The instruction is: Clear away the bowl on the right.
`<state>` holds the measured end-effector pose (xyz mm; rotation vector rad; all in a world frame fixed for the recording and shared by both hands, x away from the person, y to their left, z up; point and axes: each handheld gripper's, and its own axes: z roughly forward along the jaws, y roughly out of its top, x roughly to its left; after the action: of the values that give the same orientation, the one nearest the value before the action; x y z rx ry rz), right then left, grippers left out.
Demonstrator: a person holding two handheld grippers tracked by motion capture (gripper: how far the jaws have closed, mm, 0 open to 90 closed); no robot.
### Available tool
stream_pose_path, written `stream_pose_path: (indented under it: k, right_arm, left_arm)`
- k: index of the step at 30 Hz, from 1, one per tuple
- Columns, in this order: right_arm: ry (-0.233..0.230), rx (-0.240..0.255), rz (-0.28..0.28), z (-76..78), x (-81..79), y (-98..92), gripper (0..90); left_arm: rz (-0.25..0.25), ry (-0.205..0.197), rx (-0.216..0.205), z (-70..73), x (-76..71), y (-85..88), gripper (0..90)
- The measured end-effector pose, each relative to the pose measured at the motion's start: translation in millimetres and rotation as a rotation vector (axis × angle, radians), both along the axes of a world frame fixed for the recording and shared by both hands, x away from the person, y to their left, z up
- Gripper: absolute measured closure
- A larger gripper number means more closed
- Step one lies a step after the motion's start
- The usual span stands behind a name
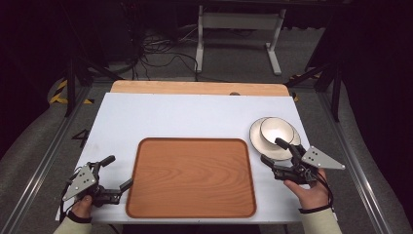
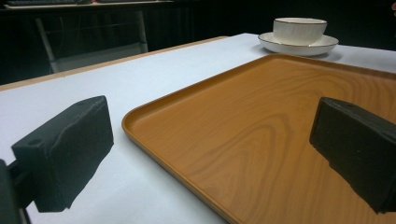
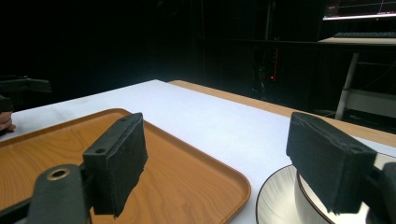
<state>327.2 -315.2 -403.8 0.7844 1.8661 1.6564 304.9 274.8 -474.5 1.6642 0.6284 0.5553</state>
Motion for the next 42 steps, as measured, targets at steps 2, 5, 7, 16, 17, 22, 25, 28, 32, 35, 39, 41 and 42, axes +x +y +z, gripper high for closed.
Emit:
stream_pose_path:
  k: [2,5,7,16,17,22,25,28,32,35,39,41,42]
  right_arm:
    - [0.005,-0.011,-0.002,3.1,4.1,0.1,20.2]
    - [0.006,-0.021,-0.005,8.6,11.4,-0.9,20.3]
    - [0.009,-0.024,-0.007,10.0,13.3,-1.2,20.3]
    - [0.026,-0.044,-0.039,21.1,31.1,-11.2,20.3]
    - [0.027,-0.044,-0.041,21.9,33.1,-12.3,20.3]
    - [0.039,-0.046,-0.061,24.9,41.3,-17.1,20.2]
    - [0.042,-0.056,-0.073,26.2,47.3,-20.4,20.1]
    - [0.053,-0.049,-0.087,26.3,53.0,-24.4,20.1]
    - [0.067,-0.041,-0.108,26.0,59.6,-30.3,20.1]
    - [0.068,-0.035,-0.125,26.0,63.7,-35.4,20.1]
    - [0.067,-0.013,-0.138,24.6,66.4,-41.6,21.5]
    - [0.072,-0.016,-0.149,23.6,68.4,-44.6,21.9]
    - [0.073,-0.018,-0.152,23.2,69.5,-45.8,22.4]
  left_arm:
    - [-0.002,0.002,0.004,0.2,0.1,0.3,0.3]
    - [-0.001,0.002,0.003,0.2,0.0,0.2,0.3]
    - [-0.002,0.000,0.002,0.0,0.2,0.1,0.3]
    - [0.000,0.001,0.000,0.0,0.1,-0.1,0.3]
    - [-0.002,0.000,0.003,0.1,0.1,0.0,0.3]
    - [-0.002,0.000,0.002,0.1,0.1,-0.1,0.3]
    - [-0.001,0.000,0.002,0.1,0.1,-0.1,0.3]
    - [-0.002,0.000,0.003,0.1,0.1,-0.1,0.3]
    - [-0.002,0.000,0.003,0.1,0.1,-0.1,0.3]
    - [-0.001,0.001,0.002,0.1,0.0,-0.2,0.3]
    - [-0.002,0.001,0.003,0.1,0.1,-0.1,0.3]
    - [-0.001,0.001,0.002,0.1,0.0,-0.2,0.3]
    - [-0.001,0.001,0.001,0.1,0.0,-0.2,0.3]
